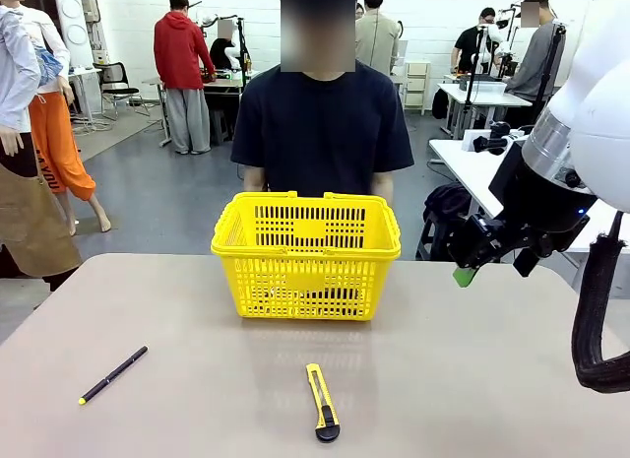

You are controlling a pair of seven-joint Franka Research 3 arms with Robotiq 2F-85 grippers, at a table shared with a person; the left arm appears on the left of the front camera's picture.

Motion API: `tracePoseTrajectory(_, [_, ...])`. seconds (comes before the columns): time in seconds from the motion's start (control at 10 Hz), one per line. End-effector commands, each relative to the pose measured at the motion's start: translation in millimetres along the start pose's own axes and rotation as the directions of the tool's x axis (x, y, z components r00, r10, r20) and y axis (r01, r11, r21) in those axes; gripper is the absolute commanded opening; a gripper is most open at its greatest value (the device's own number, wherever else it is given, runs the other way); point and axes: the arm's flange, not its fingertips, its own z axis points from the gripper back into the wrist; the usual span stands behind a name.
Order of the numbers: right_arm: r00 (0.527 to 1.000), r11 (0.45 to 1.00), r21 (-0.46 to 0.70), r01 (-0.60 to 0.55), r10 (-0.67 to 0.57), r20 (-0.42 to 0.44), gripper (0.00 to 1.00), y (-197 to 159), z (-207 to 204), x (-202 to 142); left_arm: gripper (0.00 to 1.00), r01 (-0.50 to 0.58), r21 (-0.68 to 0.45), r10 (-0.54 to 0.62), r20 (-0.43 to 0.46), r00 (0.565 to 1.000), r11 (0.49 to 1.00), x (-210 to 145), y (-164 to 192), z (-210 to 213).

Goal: Place the items the person wants into the basket.
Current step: Pick up the item the person points to and place it in the Market Basket.

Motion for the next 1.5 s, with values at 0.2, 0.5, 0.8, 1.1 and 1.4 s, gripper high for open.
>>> tracePoseTrajectory(0.2, [1.000,1.000,-0.005,-0.003,0.003,-0.005,1.00,-4,2,1,1.00,0.018,-0.003,-0.018,0.021,1.000,1.000,-1,0,1])
tracePoseTrajectory(0.5, [1.000,1.000,-0.005,-0.003,0.003,-0.005,1.00,-4,2,1,1.00,0.018,-0.003,-0.018,0.021,1.000,1.000,-1,0,1])
tracePoseTrajectory(0.8, [1.000,1.000,-0.005,-0.003,0.003,-0.005,1.00,-4,2,1,1.00,0.018,-0.003,-0.018,0.021,1.000,1.000,-1,0,1])
tracePoseTrajectory(1.1, [1.000,1.000,-0.001,0.003,-0.003,0.000,1.00,-1,0,0,1.00,0.018,-0.003,-0.018,0.021,1.000,1.000,-1,0,1])
tracePoseTrajectory(1.4, [0.969,0.870,0.429,-0.244,0.202,0.141,1.00,-85,74,-37,1.00,0.018,-0.003,-0.018,0.021,1.000,1.000,-1,0,1])
